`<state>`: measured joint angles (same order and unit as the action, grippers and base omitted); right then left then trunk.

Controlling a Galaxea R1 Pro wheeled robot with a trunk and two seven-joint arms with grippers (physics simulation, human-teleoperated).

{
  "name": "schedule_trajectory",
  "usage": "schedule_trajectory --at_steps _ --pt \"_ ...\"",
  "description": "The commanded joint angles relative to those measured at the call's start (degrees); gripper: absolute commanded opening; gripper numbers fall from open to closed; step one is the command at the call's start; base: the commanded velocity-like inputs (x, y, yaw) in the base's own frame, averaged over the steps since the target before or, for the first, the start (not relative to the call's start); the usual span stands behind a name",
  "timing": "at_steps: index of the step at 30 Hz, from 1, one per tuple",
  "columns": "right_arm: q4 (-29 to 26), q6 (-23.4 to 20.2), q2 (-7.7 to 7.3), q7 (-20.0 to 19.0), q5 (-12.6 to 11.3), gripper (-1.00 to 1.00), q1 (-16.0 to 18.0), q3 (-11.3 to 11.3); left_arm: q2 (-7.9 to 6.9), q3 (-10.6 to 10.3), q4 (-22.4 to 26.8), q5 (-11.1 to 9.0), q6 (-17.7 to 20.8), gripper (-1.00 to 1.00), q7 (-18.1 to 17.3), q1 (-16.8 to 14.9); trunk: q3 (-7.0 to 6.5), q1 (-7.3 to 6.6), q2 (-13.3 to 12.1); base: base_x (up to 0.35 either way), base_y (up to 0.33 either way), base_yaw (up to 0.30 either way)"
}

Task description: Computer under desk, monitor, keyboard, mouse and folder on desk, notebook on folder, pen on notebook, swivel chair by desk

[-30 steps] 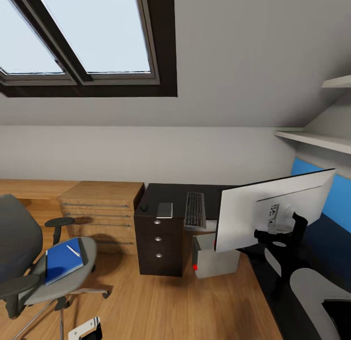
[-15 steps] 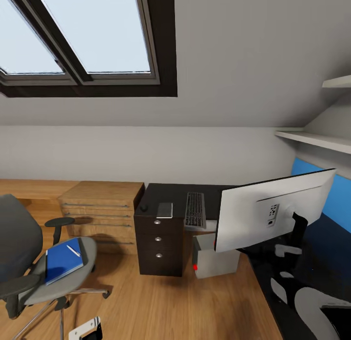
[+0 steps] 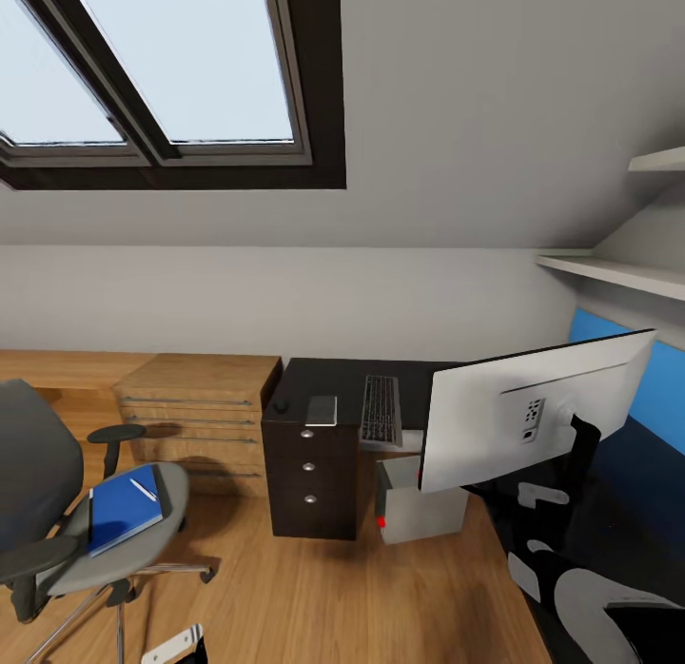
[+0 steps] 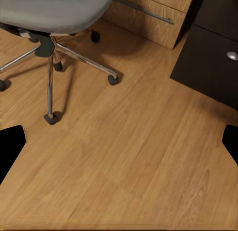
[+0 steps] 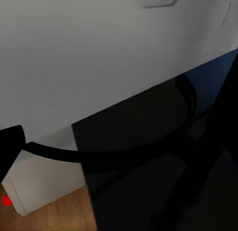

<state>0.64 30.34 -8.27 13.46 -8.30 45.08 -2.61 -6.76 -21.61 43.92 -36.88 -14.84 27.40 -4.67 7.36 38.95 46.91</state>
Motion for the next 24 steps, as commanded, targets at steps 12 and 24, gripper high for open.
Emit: schedule_trajectory --at_steps 12,24 --pt "0.06 0.27 0.02 -0.10 -0.49 1.00 0.01 -0.30 0.05 -0.49 -1.79 -0.86 -0.38 1.00 0.33 -0.08 -0.35 0.01 0.07 0.000 0.000 -0.088" --pt "0.15 0.25 0.17 -0.18 -0.22 1.00 0.01 -0.38 0.08 -0.46 -1.84 -0.91 -0.36 1.00 0.29 -0.08 -0.72 0.01 0.07 0.000 0.000 -0.112"
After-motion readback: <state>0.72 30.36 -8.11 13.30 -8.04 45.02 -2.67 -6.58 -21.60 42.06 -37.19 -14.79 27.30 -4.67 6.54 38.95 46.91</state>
